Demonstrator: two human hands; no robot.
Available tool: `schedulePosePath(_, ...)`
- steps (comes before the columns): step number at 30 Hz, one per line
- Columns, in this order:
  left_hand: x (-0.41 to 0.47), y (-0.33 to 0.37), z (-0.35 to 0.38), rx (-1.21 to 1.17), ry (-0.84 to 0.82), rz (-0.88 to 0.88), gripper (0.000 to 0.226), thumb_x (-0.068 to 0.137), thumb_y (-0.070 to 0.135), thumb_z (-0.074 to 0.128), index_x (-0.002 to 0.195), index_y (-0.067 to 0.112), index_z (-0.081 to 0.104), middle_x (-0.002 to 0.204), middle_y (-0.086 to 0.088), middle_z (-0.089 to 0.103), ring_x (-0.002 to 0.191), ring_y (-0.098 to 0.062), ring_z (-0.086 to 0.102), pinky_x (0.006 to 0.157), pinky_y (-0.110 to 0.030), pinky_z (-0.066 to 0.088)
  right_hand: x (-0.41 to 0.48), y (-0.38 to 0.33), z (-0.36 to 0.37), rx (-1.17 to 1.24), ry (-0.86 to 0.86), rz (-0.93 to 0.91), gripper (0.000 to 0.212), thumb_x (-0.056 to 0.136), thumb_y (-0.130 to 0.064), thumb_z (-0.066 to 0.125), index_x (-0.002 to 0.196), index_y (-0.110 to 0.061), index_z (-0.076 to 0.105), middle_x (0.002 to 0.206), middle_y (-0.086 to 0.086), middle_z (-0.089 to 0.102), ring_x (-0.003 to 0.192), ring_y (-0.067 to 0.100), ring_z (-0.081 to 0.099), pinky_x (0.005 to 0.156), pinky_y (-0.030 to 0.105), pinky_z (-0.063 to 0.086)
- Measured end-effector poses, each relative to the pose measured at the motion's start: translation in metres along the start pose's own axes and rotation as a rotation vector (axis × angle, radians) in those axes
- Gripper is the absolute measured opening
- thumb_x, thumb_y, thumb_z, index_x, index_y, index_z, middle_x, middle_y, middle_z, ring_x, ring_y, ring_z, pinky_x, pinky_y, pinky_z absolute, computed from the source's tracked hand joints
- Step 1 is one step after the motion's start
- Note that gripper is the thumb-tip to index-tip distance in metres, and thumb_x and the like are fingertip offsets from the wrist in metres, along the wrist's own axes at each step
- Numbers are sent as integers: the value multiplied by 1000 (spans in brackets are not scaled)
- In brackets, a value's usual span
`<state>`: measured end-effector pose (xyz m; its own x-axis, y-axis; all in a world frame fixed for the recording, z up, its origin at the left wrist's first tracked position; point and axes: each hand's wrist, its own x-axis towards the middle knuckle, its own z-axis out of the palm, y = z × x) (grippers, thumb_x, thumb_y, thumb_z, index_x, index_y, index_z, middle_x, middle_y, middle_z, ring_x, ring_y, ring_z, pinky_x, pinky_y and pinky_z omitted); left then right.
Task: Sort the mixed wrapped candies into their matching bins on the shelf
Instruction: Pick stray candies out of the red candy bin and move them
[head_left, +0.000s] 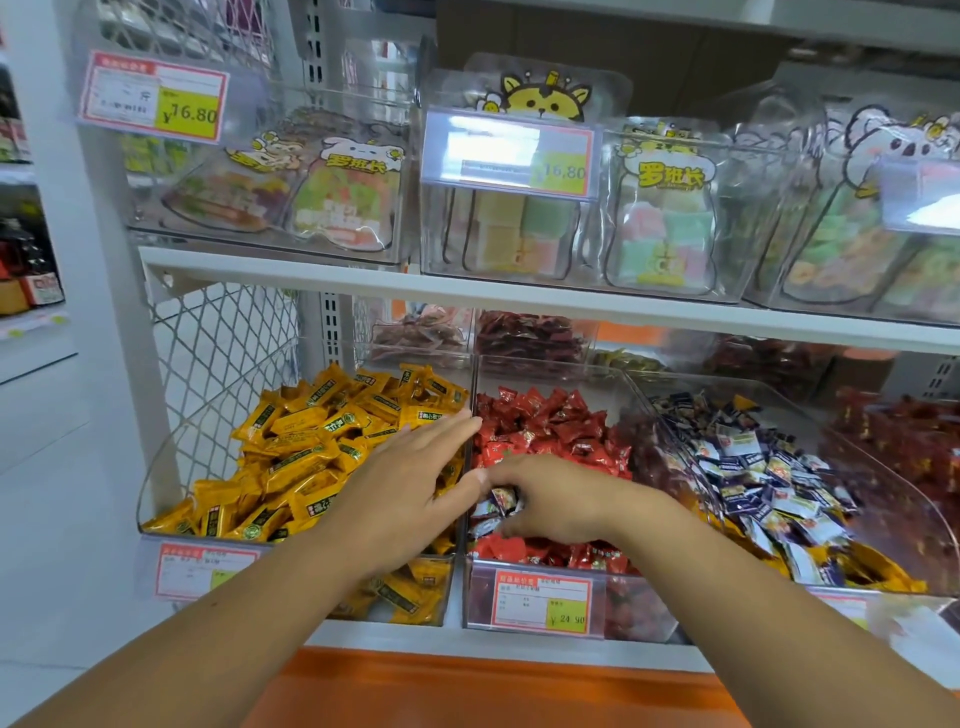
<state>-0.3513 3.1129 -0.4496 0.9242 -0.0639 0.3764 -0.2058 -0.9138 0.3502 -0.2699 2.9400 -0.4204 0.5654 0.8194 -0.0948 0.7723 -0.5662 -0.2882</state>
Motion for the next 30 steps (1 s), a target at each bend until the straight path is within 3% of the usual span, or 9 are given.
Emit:
schedulePosePath(5,-1,2,0,-5,-2,1,75,82,72,11,150,41,18,156,24,10,139,10,6,118,-25,5,-3,4,6,32,21,-30,25,90,-25,65,115,-24,60,118,1,54,106,17,49,90,28,39)
schedulePosePath(9,0,3,-1,14,-14,-4,77,81,74,8,150,42,16,156,25,8,141,8,6,119,-25,5,-6,5,9,91,65,-24,13,90,-26,64,102,-26,58,100,1,62,87,17,53,80,36,46)
schedulePosePath(13,-1,5,-2,19,-10,-13,77,80,73,9,150,42,16,157,24,9,143,5,8,119,-26,7,-10,6,11,136,156,-33,12,90,-28,65,99,-25,58,90,-7,59,79,10,50,71,28,41)
schedulePosePath(17,-2,4,-3,23,-14,-9,78,79,74,8,151,42,15,156,24,8,140,9,6,118,-25,4,-28,14,-18,216,351,28,9,89,-26,66,90,-30,59,85,-15,59,75,2,53,67,22,43)
schedulePosePath(21,-2,2,-3,-3,-7,-4,82,77,77,8,151,41,18,156,23,9,138,10,8,114,-20,1,-55,48,-49,154,663,200,13,88,-23,67,88,-32,58,80,-15,58,72,9,55,67,26,41)
schedulePosePath(23,-1,1,-3,12,-8,-3,83,76,79,6,150,42,17,156,25,8,136,12,6,114,-19,1,-66,76,-52,119,778,380,13,90,-25,64,103,-25,62,90,-6,65,76,18,62,68,29,43)
schedulePosePath(25,-1,1,-2,27,-3,1,84,75,79,5,150,43,16,155,25,7,136,12,5,114,-20,2,-78,108,-45,-22,786,558,28,90,-34,62,116,-24,61,110,4,66,97,28,61,80,35,43)
schedulePosePath(27,0,2,-2,25,1,0,84,75,80,5,150,44,16,155,26,6,136,12,5,114,-20,2,-87,130,-32,-178,585,754,48,89,-53,56,133,-37,49,137,5,52,125,36,42,99,43,34)
schedulePosePath(30,1,4,-2,25,1,-4,84,74,80,5,150,45,16,154,27,6,136,12,4,113,-19,2,-92,140,-21,-115,341,847,58,93,-64,35,146,-51,16,160,-3,13,144,34,9,113,60,12)
